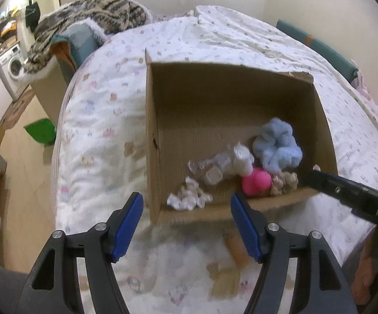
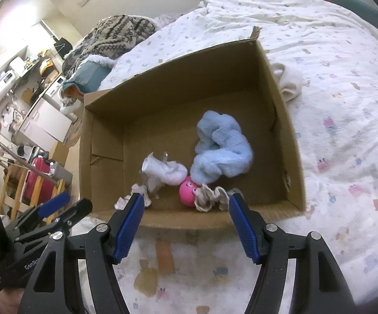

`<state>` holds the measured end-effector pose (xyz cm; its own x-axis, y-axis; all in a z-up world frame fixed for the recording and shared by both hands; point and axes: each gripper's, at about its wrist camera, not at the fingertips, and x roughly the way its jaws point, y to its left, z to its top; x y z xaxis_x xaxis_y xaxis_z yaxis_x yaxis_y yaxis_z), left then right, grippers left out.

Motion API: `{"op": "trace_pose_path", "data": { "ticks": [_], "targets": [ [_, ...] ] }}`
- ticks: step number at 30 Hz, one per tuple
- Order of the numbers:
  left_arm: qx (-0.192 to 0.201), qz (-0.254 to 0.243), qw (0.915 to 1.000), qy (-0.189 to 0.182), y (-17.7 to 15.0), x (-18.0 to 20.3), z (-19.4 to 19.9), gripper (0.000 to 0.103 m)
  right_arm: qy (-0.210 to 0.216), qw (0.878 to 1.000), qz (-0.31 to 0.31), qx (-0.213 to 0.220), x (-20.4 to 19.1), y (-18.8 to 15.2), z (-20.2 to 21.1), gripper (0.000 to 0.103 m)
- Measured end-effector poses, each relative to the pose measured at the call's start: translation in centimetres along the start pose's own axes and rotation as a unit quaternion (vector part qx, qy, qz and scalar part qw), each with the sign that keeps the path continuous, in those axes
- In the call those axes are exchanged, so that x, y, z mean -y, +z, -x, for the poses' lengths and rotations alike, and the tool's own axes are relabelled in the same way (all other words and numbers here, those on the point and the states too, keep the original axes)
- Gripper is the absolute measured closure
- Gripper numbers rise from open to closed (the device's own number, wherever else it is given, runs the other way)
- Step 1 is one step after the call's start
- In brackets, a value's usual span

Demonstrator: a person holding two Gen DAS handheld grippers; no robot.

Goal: Organize soft objects
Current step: 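Withdraw both open tools from the box toward the remaining items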

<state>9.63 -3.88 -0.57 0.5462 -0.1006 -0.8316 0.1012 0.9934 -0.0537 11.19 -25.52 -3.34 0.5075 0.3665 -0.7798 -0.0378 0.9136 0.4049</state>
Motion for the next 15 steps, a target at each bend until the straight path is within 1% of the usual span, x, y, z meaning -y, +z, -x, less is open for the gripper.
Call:
{"op": "trace_pose_path", "data": {
  "ticks": [8,11,15],
  "targets": [
    [-0.029,0.006,0.9995,-0.007,-2.8,0.0,0.6,0.037,-0.008,0.999,-0.035,-0.015,1.1,-2.2,1.2,0.032],
    [-0.044,0.02,0.9988,-0.011,-3.7,-0.3,0.3,0.037,-0.018,0.999,-0.041,-0.023,1.2,-3.1,1.5,0.032],
    [-0.055,0.035,0.9978,-0.014,-4.4,-0.6,0.0,0.037,-0.02,0.998,-0.049,-0.03,1.3,-4.2,1.6,0.032]
  ]
}}
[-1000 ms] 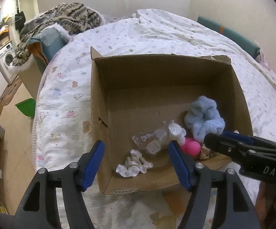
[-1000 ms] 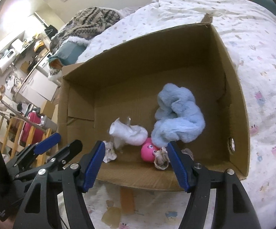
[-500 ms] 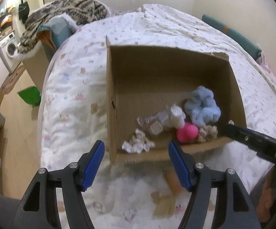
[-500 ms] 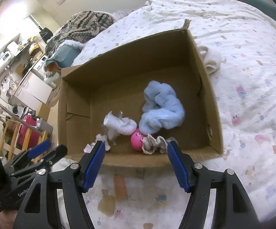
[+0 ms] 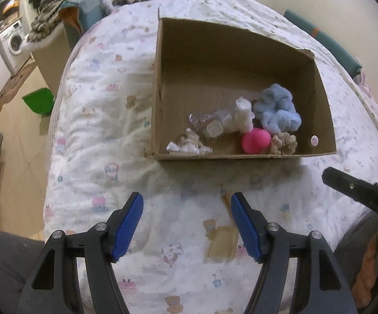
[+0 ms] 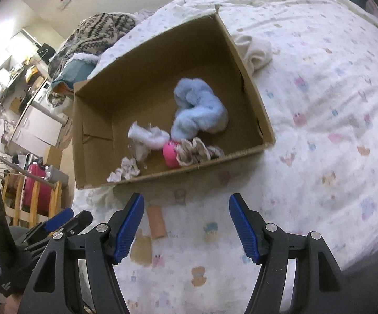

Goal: Organize soft objects
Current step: 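Withdraw both open tools from the box toward the remaining items, then grasp the translucent beige item with the left tool while the right tool grasps the orange tube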

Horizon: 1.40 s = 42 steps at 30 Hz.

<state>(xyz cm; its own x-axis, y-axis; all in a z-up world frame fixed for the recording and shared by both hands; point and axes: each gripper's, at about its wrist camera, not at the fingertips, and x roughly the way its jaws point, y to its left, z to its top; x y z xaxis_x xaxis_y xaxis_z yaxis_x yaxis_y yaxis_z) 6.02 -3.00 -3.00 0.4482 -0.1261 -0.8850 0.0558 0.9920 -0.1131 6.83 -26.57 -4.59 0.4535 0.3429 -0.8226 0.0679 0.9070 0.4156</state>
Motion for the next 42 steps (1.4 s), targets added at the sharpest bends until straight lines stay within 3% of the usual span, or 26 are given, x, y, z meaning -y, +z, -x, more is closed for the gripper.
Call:
{"op": "trace_pose_path", "data": {
  "ticks": [11,16,21,25,28,31,38,42],
  "targets": [
    [-0.047,0.025,0.9985,-0.016,-1.4,-0.8,-2.0,0.037,-0.007,1.0,-0.019,-0.018,0.2,-0.6,-1.0,0.032],
    [-0.094,-0.019,0.994,-0.053,-2.6,1.6,-4.1,0.042,-0.013,0.999,-0.021,-0.03,0.2,-0.5,-2.0,0.032],
    [-0.121,-0.08,0.9879,-0.055,-4.0,4.5,-5.8,0.045,-0.011,0.999,-0.018,-0.034,0.2,-0.6,-2.3,0.032],
    [-0.137,-0.105,0.9837,-0.051,-4.6,5.6,-7.0,0.057,-0.011,0.999,-0.016,-0.041,0.1,-0.6,-2.6,0.032],
    [-0.142,-0.111,0.983,-0.035,-4.7,5.7,-7.6,0.081,-0.01,0.999,-0.013,-0.045,-0.1,-0.7,-2.8,0.032],
    [-0.142,-0.103,0.9834,-0.048,-4.4,5.4,-7.1,0.091,-0.008,0.999,-0.011,-0.05,-0.2,-0.7,-3.0,0.032],
    [-0.125,-0.057,0.989,-0.055,-3.2,3.0,-5.2,0.094,0.003,0.997,0.013,-0.073,-1.6,-0.9,-4.4,0.032],
    [-0.108,-0.026,0.9937,-0.015,-2.5,0.7,-4.4,0.094,0.006,0.995,0.042,-0.092,-3.0,-0.9,-5.8,0.032]
  ]
}}
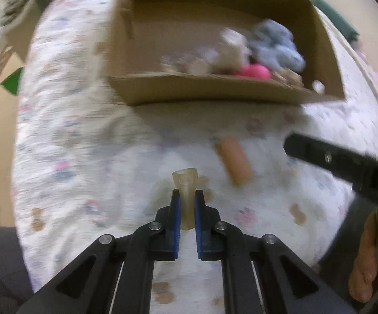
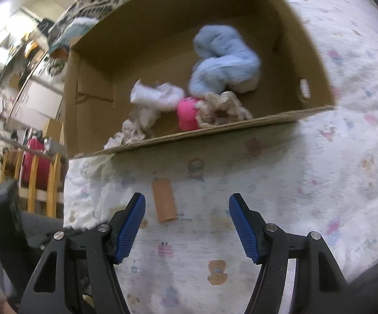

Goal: Organize soft objects
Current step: 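Grasp the translucent beige item with the left tool while the right tool grasps the orange tube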

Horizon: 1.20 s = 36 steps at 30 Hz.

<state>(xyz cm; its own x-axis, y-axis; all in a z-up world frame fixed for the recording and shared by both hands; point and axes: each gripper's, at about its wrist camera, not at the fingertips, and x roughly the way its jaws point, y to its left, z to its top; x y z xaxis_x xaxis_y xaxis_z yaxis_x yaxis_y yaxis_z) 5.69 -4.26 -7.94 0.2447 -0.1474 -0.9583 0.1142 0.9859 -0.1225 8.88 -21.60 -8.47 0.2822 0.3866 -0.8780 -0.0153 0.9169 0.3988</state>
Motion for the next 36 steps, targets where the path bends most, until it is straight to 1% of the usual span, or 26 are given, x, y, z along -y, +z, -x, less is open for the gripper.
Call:
{"op": "trace_pose_path", "data": {
  "ticks": [4,6,12,13,17,18,20,21,23,24,25,27,31,34,36],
  "targets": [
    [0.016,0.027,0.9989,0.035,0.6,-1.9,0.6,0.094,-0.016,0.999,0.032,-0.018,-1.5,-0.1,-1.7,0.032],
    [0.024,0.034,0.998,0.047,0.4,-2.9,0.9,0.094,-0.02,0.999,0.043,-0.026,-2.1,-0.2,-2.5,0.032],
    [0.022,0.055,0.9956,0.072,0.7,-4.9,1.0,0.094,-0.032,0.997,0.07,-0.033,-3.9,-0.1,-4.5,0.033],
    [0.021,0.056,0.9954,0.074,0.7,-5.1,1.0,0.094,-0.036,0.996,0.074,-0.037,-4.0,0.0,-5.0,0.038],
    [0.019,0.057,0.9949,0.08,0.8,-4.5,0.0,0.094,-0.065,0.992,0.095,-0.053,-4.6,0.0,-6.7,0.043],
    [0.018,0.057,0.9948,0.083,0.8,-4.5,-0.2,0.094,-0.073,0.991,0.1,-0.053,-4.8,-0.1,-6.9,0.046],
    [0.017,0.055,0.9947,0.085,1.0,-4.4,-0.5,0.094,-0.09,0.989,0.105,-0.049,-4.8,-0.1,-7.1,0.058],
    [0.017,0.056,0.9947,0.085,1.0,-4.4,-0.5,0.094,-0.098,0.988,0.109,-0.048,-4.8,0.0,-7.2,0.068],
    [0.017,0.055,0.9947,0.085,1.0,-4.2,-0.6,0.094,-0.102,0.987,0.111,-0.046,-4.6,0.1,-7.1,0.078],
    [0.017,0.054,0.9947,0.086,1.1,-4.1,-0.6,0.094,-0.102,0.988,0.109,-0.045,-4.4,0.2,-6.9,0.088],
    [0.018,0.053,0.9947,0.087,1.1,-4.1,-0.7,0.094,-0.101,0.988,0.106,-0.044,-4.3,0.3,-6.8,0.091],
    [0.018,0.049,0.9946,0.09,1.1,-4.0,-0.7,0.094,-0.102,0.989,0.099,-0.042,-3.9,0.6,-6.4,0.095],
    [0.02,0.048,0.9944,0.092,1.0,-4.0,-0.6,0.094,-0.095,0.991,0.083,-0.034,-3.0,0.7,-5.2,0.097],
    [0.025,0.052,0.9938,0.095,1.0,-4.1,-0.4,0.094,-0.099,0.992,0.076,-0.022,-2.0,0.4,-3.4,0.097],
    [0.029,0.055,0.9935,0.096,1.0,-4.3,-0.2,0.094,-0.09,0.994,0.065,-0.016,-1.1,0.3,-2.2,0.097]
  ]
}}
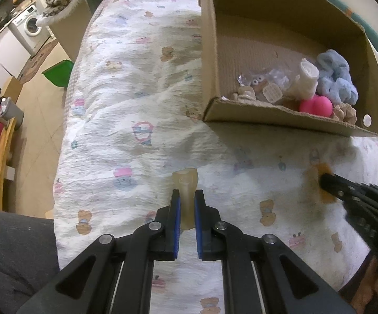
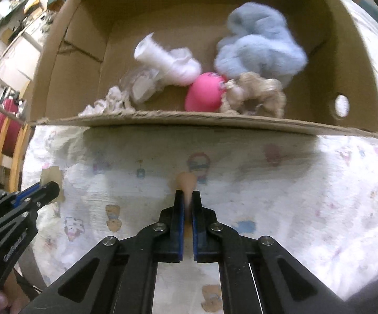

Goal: Organize soft objects
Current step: 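Grasp the translucent beige item with the left tool while the right tool grasps the orange tube, then carry the beige item and orange tube into the box and open both tools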

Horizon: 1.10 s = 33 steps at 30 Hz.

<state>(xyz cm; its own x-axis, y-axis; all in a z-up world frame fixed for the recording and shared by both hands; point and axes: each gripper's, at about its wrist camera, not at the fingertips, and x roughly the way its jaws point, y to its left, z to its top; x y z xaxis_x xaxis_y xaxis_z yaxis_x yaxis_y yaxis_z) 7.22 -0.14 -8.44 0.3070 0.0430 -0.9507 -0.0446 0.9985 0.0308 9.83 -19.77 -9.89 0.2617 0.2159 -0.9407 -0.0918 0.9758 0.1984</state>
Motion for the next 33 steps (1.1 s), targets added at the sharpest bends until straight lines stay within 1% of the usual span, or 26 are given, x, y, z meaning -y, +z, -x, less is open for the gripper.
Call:
{"op": "trace_pose_path", "data": {
  "ticks": [7,11,16,19,24,28,33],
  "targets": [
    [0.023,-0.001,0.9997,0.001,0.0,-0.2,1.2,0.094,0.028,0.999,-0.022,0.032,1.5,-0.7,3.5,0.097],
    [0.044,0.0,0.999,-0.002,-0.2,-0.1,2.5,0.094,0.056,0.996,-0.028,0.058,1.9,-1.4,5.5,0.097],
    [0.077,-0.001,0.9969,-0.013,-0.2,0.1,4.7,0.094,0.085,0.991,-0.027,0.095,1.8,-1.8,8.4,0.097],
    [0.094,0.001,0.9952,-0.027,-0.1,0.2,6.3,0.094,0.098,0.988,-0.024,0.115,1.3,-1.9,9.6,0.097],
    [0.124,0.007,0.9912,-0.045,1.3,0.1,8.8,0.094,0.114,0.982,-0.032,0.146,1.6,-1.7,12.2,0.097],
    [0.154,-0.007,0.9868,-0.05,2.9,0.6,10.7,0.094,0.116,0.978,-0.04,0.167,2.3,-1.0,13.7,0.097],
    [0.168,-0.024,0.9839,-0.055,4.9,1.5,11.6,0.094,0.114,0.975,-0.048,0.186,3.5,1.0,14.7,0.097]
  ]
}}
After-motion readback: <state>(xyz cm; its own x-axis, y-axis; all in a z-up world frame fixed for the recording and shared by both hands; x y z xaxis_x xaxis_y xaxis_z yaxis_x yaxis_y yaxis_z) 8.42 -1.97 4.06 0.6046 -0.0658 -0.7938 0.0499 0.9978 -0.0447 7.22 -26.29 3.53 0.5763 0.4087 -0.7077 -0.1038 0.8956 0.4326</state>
